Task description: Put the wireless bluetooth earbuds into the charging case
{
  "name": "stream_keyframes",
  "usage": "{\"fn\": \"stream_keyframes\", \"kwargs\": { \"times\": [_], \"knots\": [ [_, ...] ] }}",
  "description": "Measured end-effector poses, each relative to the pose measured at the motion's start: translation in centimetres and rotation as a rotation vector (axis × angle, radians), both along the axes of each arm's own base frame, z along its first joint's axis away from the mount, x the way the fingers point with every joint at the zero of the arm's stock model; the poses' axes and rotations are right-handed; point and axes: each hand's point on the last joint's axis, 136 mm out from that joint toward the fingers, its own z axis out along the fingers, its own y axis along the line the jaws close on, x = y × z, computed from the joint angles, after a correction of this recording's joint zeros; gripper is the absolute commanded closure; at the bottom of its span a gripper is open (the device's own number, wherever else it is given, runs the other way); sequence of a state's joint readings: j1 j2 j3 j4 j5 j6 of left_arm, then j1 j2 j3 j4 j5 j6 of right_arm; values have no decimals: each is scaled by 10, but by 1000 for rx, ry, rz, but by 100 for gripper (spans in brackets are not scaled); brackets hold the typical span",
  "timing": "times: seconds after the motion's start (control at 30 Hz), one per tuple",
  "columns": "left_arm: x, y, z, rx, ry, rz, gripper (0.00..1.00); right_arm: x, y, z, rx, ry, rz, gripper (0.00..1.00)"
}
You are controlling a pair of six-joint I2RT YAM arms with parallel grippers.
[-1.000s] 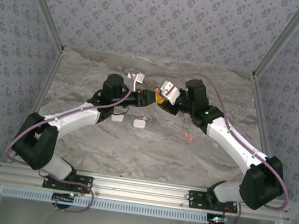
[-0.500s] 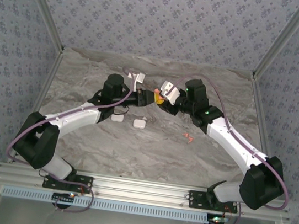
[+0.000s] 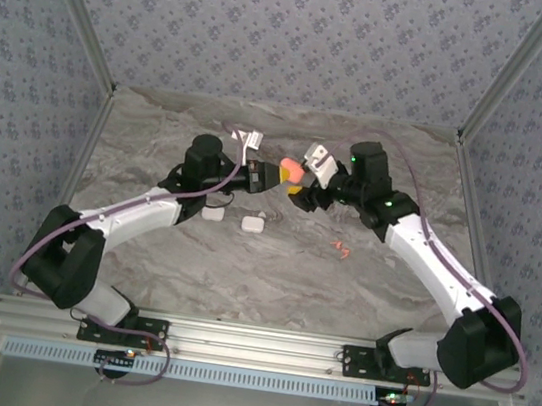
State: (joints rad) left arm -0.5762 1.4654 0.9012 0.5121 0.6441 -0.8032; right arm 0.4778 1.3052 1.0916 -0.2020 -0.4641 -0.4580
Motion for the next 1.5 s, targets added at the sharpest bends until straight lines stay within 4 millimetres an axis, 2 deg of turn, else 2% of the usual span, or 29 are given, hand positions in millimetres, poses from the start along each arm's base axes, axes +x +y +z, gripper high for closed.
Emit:
{"fn": "stream_keyframes", "kwargs": {
  "times": [0.13,0.3,0.43,0.57,0.77,0.97,1.3,1.5],
  "knots": [
    [-5,4,9,-15,-107,2,91,-12,-24,33,136,-7,-41,0],
    [-23,2,23,-11,-259,-22,95,-14,-50,56,287,33,-145,0],
    [-41,-3,42,-12,-401,-54,96,-12,-56,62,394,124,-199,0],
    [-51,-5,52,-8,-493,-73,97,-16,-51,62,448,188,-193,1],
    [-53,-7,53,7,-541,-79,99,-20,-45,63,465,218,-182,8],
    [-55,-8,53,10,-555,-86,99,-24,-39,61,458,223,-170,8],
    [-53,-8,48,26,-542,-80,100,-17,-35,47,437,257,-185,11],
    [-52,-7,47,33,-542,-70,100,-14,-35,47,435,263,-191,12]
  ]
}}
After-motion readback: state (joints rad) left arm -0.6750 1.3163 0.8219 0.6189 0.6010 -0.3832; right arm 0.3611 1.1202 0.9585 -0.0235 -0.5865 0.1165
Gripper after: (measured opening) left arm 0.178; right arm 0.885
